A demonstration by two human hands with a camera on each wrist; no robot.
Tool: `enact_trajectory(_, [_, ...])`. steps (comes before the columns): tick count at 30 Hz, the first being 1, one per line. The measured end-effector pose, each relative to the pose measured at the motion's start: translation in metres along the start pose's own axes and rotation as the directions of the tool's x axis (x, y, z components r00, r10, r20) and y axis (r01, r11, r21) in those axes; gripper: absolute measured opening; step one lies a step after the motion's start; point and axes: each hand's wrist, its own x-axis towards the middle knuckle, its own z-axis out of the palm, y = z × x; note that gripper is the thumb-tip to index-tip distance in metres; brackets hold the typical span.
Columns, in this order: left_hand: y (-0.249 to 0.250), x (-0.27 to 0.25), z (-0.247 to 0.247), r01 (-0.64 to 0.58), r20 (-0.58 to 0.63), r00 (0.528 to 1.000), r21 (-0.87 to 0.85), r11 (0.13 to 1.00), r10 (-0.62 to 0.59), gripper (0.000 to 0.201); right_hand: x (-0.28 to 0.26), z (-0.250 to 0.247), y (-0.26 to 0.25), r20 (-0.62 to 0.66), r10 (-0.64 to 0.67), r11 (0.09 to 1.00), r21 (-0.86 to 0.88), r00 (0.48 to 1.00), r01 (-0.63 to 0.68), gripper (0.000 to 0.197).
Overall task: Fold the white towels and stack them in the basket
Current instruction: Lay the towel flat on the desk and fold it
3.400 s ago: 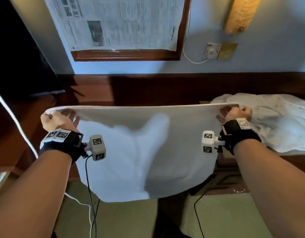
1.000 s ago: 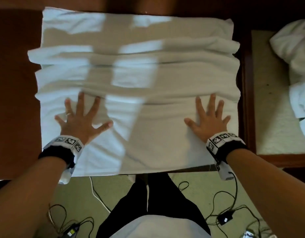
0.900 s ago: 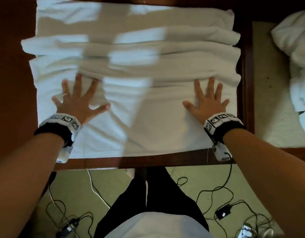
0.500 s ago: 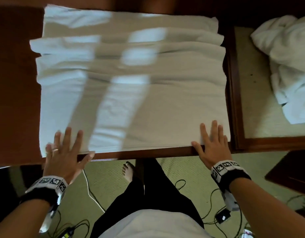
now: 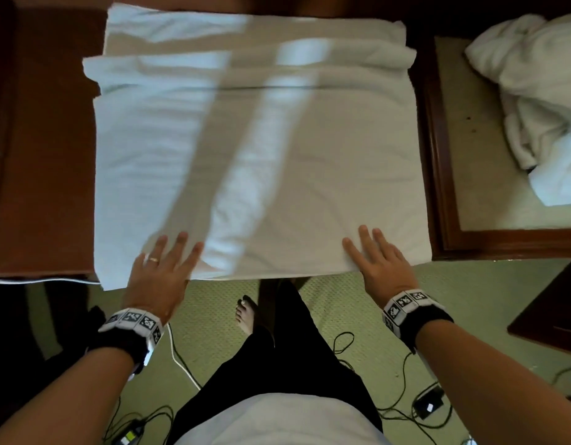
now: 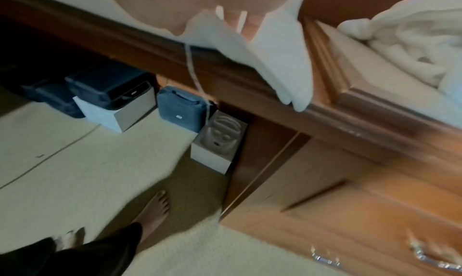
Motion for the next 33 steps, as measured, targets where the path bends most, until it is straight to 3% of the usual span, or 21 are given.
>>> enact_trajectory(3, [-0.008, -0.011, -0.007, -0.039, 0.005, 0.999, 0.022, 0.999, 0.039, 0.096, -0.003, -0.015, 0.01, -0.079, 0.006, 1.0, -0.014, 0.997, -0.007, 0.051])
enact_trajectory(5, [-0.013, -0.008, -0.019, 0.033, 0.019, 0.999, 0.031, 0.999, -0.033, 0.071, 0.006, -0.035, 0.016, -0.048, 0.094, 0.995, -0.014, 0.994, -0.095, 0.036])
enact_trajectory(7, [-0.018, -0.003, -0.04, 0.179, 0.098, 0.979, 0.012, 0.984, -0.179, 0.041, 0.012, -0.058, 0.018, 0.028, 0.161, 0.986, -0.038, 0.987, -0.16, 0.021])
enact_trajectory(10, [-0.027, 0.006, -0.068, 0.341, 0.266, 0.907, -0.011, 0.94, -0.326, 0.018, 0.016, -0.082, 0.015, 0.247, 0.225, 0.972, -0.13, 0.942, -0.198, 0.021])
enact_trajectory(13, [-0.036, 0.011, -0.079, 0.329, 0.471, 0.842, -0.06, 0.943, -0.264, 0.027, 0.016, -0.089, 0.017, 0.457, 0.253, 0.966, -0.072, 0.853, -0.248, 0.032])
enact_trajectory(15, [-0.044, 0.013, -0.085, 0.292, 0.518, 0.828, -0.075, 0.953, -0.213, 0.03, 0.018, -0.092, 0.021, 0.51, 0.255, 0.961, -0.037, 0.821, -0.276, 0.034])
enact_trajectory(19, [-0.059, 0.024, -0.113, 0.326, 0.435, 0.861, -0.075, 0.942, -0.264, 0.032, 0.034, -0.115, 0.028, 0.445, 0.281, 0.954, -0.032, 0.85, -0.298, 0.033])
enact_trajectory(23, [-0.081, 0.054, -0.134, 0.437, 0.259, 0.889, -0.228, 0.87, -0.378, 0.026, 0.065, -0.144, 0.039, 0.27, 0.318, 0.946, -0.025, 0.909, -0.324, 0.019])
enact_trajectory(26, [-0.097, 0.088, -0.151, 0.433, 0.151, 0.901, -0.25, 0.866, -0.407, 0.023, 0.094, -0.165, 0.051, 0.192, 0.341, 0.938, 0.002, 0.92, -0.348, 0.019])
enact_trajectory(33, [-0.121, 0.175, -0.178, 0.446, 0.106, 0.894, -0.129, 0.886, -0.435, 0.031, 0.179, -0.192, 0.079, 0.071, 0.364, 0.928, 0.063, 0.929, -0.368, 0.017])
